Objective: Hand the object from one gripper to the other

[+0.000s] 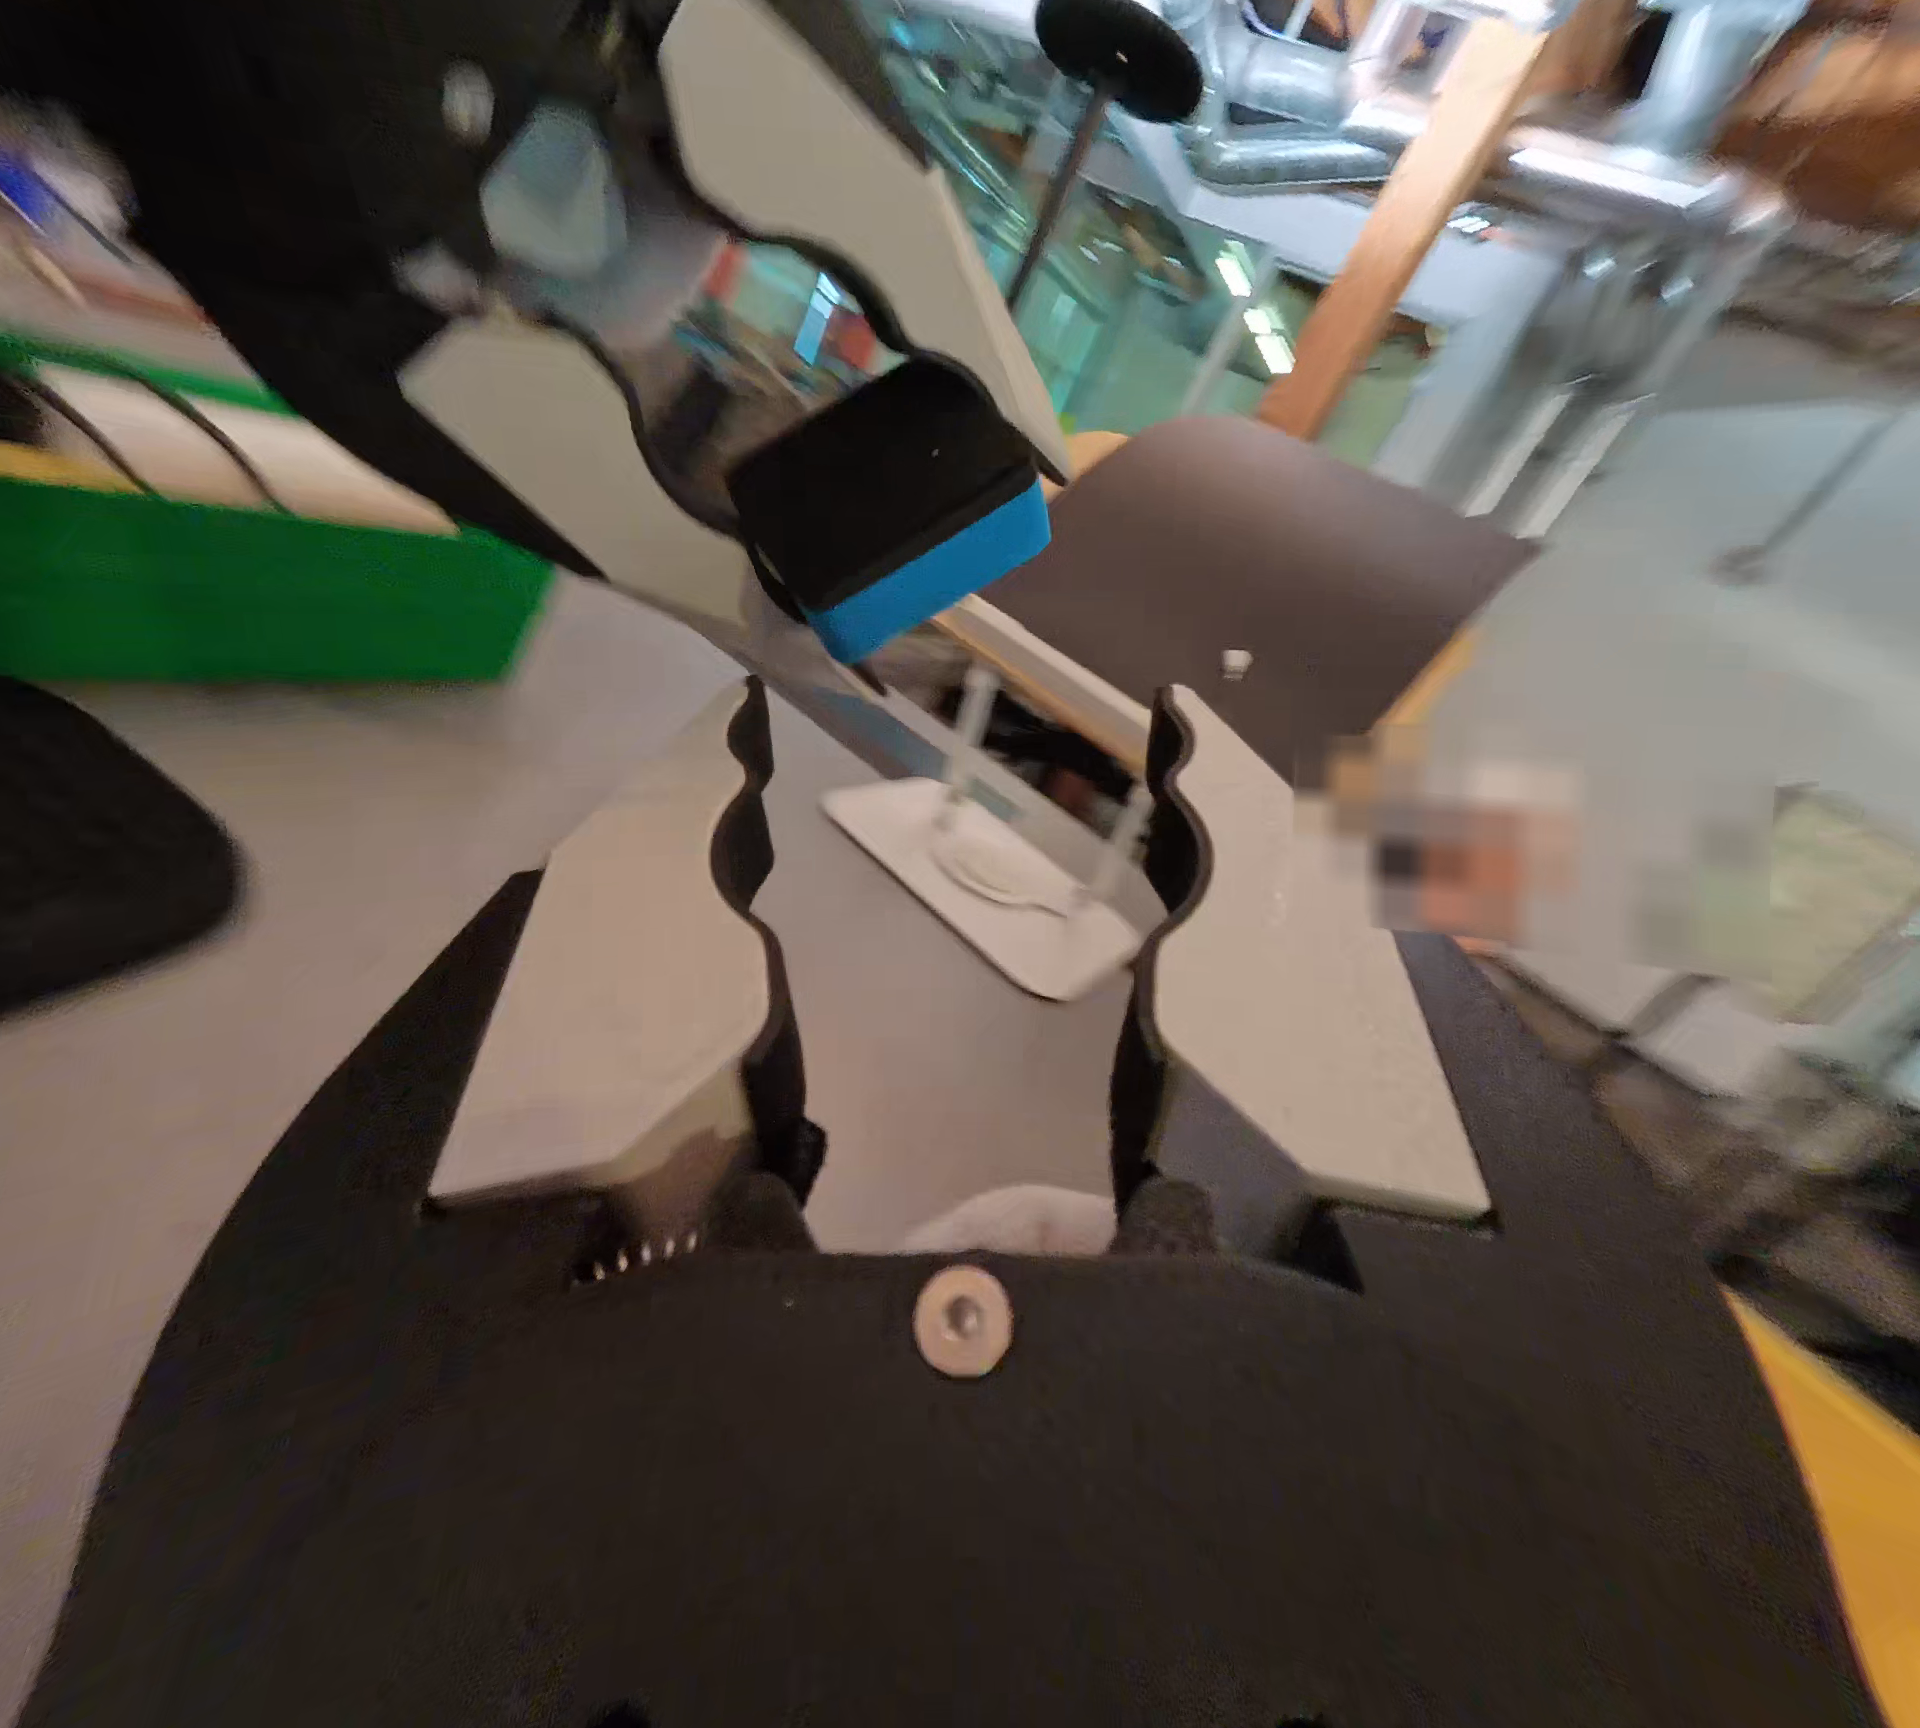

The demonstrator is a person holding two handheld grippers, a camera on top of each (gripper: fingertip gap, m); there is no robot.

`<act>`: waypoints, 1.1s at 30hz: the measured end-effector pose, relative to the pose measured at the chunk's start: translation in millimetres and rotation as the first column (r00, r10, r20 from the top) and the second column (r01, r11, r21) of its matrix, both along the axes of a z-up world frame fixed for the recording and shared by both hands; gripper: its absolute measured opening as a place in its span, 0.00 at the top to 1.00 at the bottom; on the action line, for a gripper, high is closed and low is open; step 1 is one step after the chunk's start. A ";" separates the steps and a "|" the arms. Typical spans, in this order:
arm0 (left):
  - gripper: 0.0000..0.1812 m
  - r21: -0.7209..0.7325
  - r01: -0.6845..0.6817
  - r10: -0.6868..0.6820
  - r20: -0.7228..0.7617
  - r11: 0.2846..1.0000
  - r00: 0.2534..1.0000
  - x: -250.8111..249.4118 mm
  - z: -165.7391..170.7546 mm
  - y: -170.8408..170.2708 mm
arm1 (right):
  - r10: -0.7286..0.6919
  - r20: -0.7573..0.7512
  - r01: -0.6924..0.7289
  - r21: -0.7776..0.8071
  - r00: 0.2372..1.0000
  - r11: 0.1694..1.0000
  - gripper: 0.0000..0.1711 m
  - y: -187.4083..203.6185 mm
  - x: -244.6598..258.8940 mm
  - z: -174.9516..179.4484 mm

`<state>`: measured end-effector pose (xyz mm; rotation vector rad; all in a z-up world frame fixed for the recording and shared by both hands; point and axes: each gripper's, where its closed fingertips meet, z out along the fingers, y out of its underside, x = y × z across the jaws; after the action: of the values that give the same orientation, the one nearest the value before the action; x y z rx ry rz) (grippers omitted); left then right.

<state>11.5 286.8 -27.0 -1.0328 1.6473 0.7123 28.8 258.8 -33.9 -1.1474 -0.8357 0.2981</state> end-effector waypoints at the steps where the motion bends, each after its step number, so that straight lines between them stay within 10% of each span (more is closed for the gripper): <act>1: 0.68 -0.051 -0.018 0.018 0.001 0.999 1.000 -2.0 -2.8 0.0 | -0.086 0.077 0.080 0.070 0.993 0.994 0.57 3.3 1.4 -1.8; 9: 0.66 -0.561 -0.050 0.101 0.061 0.826 0.993 -0.1 -33.1 -23.2 | -0.493 0.316 0.272 0.543 0.810 0.794 0.51 4.7 -17.3 -7.8; 17: 0.68 -0.925 -0.046 0.157 0.014 0.376 0.988 -1.8 -51.0 -62.9 | -0.572 0.298 0.276 0.651 0.764 0.707 0.54 4.8 -27.3 -13.0; 33: 0.67 -0.930 -0.248 0.117 -0.224 0.270 0.968 -32.7 -74.9 -67.2 | -0.472 0.408 0.096 0.668 0.781 0.737 0.75 -8.0 -43.7 -33.7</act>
<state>-21.2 219.6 -101.9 -2.1113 2.0898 -0.2643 -14.9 250.8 -67.5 -0.7061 -1.1283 -0.6023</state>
